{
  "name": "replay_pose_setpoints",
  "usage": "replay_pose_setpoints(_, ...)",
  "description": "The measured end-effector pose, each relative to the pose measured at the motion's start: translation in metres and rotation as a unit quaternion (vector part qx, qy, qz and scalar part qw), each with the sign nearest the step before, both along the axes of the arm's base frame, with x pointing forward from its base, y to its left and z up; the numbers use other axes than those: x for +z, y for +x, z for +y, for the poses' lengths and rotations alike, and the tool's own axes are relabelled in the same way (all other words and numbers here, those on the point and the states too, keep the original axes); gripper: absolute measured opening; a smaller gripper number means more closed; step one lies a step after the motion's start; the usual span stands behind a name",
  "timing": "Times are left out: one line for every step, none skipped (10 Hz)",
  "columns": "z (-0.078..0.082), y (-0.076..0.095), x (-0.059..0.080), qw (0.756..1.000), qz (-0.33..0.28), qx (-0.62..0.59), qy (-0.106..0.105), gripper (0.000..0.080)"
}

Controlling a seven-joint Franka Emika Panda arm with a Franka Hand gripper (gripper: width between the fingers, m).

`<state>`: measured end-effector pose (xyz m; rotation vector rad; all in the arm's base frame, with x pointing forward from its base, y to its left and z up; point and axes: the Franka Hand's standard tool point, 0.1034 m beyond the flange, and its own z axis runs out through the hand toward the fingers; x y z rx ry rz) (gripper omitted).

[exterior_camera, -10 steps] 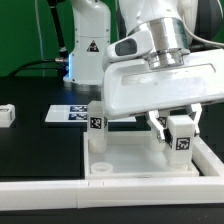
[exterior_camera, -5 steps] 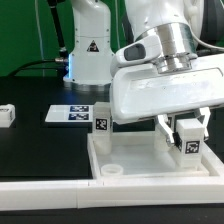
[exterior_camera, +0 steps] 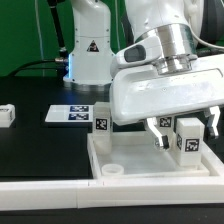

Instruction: Assemble square table

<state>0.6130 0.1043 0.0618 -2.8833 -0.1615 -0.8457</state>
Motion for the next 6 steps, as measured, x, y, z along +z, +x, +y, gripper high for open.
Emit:
replay_pose_setpoints(0.0000,0.0000,0.0000,1.000,0.000,0.000,0.000,0.0639)
replay_pose_setpoints(0.0000,0.0000,0.0000,1.000,0.000,0.000,0.000,0.0646)
replay_pose_setpoints(0.0000,0.0000,0.0000,1.000,0.000,0.000,0.000,0.0646)
replay_pose_setpoints(0.0000,0.0000,0.0000,1.000,0.000,0.000,0.000,0.0649)
replay_pose_setpoints(0.0000,0.0000,0.0000,1.000,0.000,0.000,0.000,0.0649)
replay_pose_setpoints(0.0014,-0.0006,-0.0005,1.000,0.010,-0.004,0.004,0.0649)
